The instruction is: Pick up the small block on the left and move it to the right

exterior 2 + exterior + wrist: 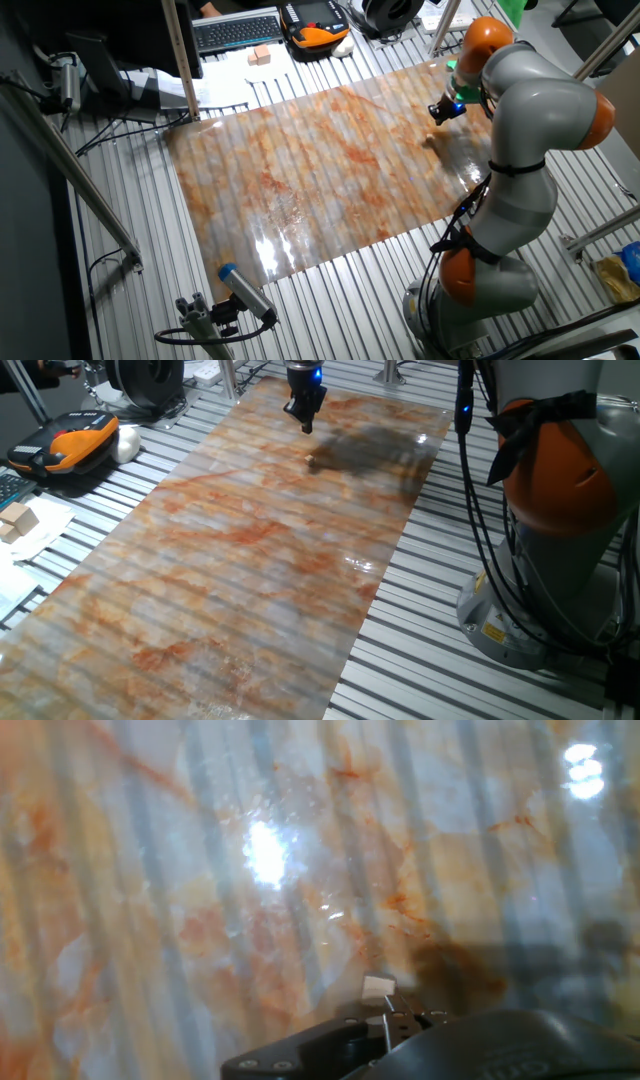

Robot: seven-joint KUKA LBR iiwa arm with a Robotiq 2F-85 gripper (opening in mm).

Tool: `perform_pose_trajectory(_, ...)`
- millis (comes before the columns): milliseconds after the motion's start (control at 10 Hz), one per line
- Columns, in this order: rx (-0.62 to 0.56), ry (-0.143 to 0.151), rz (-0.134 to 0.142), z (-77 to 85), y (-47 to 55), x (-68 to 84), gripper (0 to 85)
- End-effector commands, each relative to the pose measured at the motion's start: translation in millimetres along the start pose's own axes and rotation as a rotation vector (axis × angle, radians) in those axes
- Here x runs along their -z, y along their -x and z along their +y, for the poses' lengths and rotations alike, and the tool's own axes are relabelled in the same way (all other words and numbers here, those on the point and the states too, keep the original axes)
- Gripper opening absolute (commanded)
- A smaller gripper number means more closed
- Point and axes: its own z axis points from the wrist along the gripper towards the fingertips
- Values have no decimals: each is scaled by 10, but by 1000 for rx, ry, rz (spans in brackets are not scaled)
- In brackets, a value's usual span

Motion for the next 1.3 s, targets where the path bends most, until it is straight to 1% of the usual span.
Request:
perform_pose_trajectory(0, 6, 1, -1, 1, 0, -12, 0)
perform_pose_trajectory(100, 17, 4, 0, 3, 3, -40, 0)
perform_pose_trajectory(600, 23, 3, -3, 14, 13, -141, 0)
perform_pose_trajectory(800, 15, -1, 5, 16, 14, -154, 0)
perform_pose_trajectory(900, 11, -12, 8, 20, 16, -167, 0)
perform_pose_trajectory(1000, 12, -24, 5, 20, 17, -181, 0)
perform_pose_trajectory(1200, 9, -30, 1, 18, 15, -197, 0)
